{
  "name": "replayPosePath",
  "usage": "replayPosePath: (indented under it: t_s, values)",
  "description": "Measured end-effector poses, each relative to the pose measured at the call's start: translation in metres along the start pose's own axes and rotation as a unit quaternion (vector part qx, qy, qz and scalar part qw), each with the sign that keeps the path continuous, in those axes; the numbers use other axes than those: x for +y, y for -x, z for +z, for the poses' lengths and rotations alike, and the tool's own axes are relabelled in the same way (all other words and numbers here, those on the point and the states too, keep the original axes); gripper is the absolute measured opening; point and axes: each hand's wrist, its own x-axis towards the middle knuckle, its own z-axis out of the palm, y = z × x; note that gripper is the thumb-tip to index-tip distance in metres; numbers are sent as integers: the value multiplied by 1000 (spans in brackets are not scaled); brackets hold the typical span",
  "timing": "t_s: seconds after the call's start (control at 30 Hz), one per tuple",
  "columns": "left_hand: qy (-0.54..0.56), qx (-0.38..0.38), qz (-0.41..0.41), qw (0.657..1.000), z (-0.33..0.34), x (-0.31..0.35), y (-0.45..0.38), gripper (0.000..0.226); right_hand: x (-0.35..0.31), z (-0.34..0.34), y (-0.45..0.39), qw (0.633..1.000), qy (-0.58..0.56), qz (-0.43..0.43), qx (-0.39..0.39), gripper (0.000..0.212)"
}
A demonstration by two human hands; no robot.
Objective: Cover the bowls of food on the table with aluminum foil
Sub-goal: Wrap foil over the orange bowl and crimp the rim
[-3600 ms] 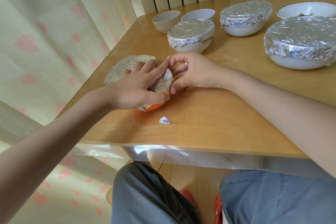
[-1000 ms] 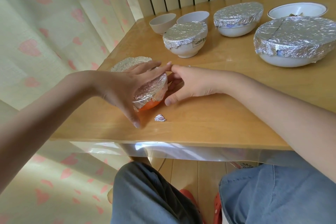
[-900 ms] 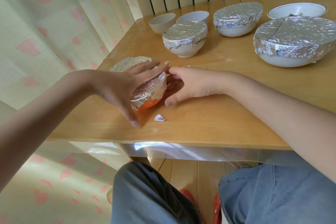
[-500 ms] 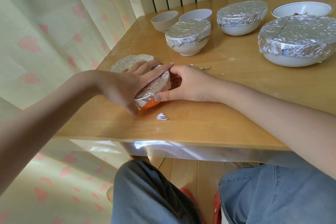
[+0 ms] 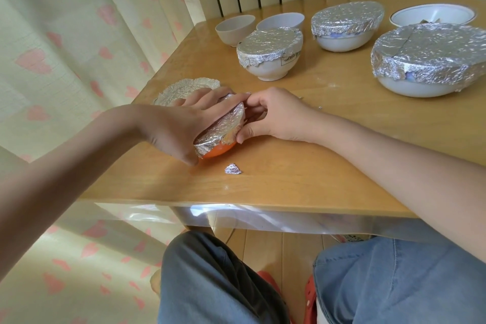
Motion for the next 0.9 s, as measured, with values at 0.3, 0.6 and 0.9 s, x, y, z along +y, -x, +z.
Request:
replayPosePath:
  t_s: [0.3, 0.6, 0.9]
  values:
    - [-103, -63, -54, 991, -15, -3, 13, 160, -3, -8, 1, 996, -5, 19, -88, 41]
    - [68, 91, -39, 993, -19, -34, 41, 99, -9, -16, -3, 997, 18, 32, -67, 52]
    - [194, 101, -83, 972, 13, 10, 14, 127, -21, 1, 2, 998, -44, 40, -1, 57]
